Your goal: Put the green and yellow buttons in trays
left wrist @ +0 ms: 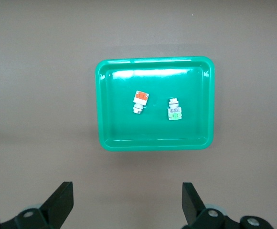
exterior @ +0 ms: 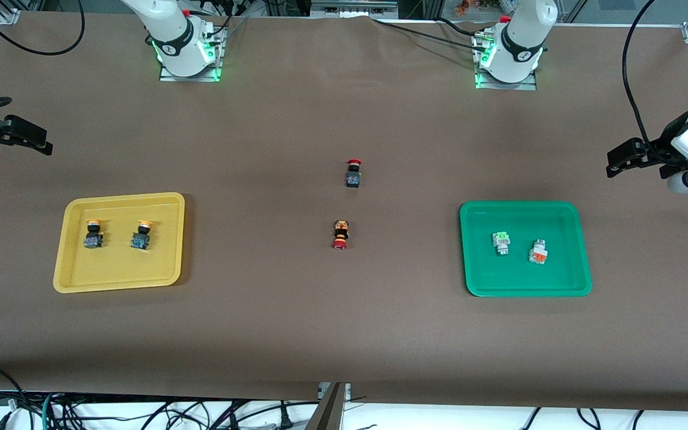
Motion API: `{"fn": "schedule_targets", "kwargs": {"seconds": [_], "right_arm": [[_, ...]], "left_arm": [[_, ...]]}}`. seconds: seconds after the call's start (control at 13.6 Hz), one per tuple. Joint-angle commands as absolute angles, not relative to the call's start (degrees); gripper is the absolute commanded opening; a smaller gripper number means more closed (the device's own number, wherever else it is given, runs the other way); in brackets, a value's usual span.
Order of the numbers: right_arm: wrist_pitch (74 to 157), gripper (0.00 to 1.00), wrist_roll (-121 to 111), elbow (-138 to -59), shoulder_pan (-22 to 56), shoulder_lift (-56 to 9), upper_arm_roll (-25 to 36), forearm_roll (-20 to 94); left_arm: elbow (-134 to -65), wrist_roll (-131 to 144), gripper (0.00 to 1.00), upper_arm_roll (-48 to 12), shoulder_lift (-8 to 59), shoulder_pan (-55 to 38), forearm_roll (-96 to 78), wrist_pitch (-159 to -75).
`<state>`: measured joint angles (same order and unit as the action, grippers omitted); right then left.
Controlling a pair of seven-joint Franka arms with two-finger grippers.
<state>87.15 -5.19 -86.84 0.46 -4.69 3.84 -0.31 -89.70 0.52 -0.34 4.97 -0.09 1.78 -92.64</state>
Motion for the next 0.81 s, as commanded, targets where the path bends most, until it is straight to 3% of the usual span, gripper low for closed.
{"fn": "schedule_targets", "kwargs": {"seconds": [0.0,0.73], "right_arm": [[86.66,1.0,-5.27,-85.43,-0.18,-5.19,3.52,0.7],[86.75,1.0,-5.27,-85.43,-0.18,-5.19,3.52,0.7]], "left_arm": [[-87.98,1.49,1.0,-0.53,5.71,0.0,2.37,-92.02],[-90.09,3.94,1.0,-0.53,3.43,1.49,0.45,-93.69]]}}
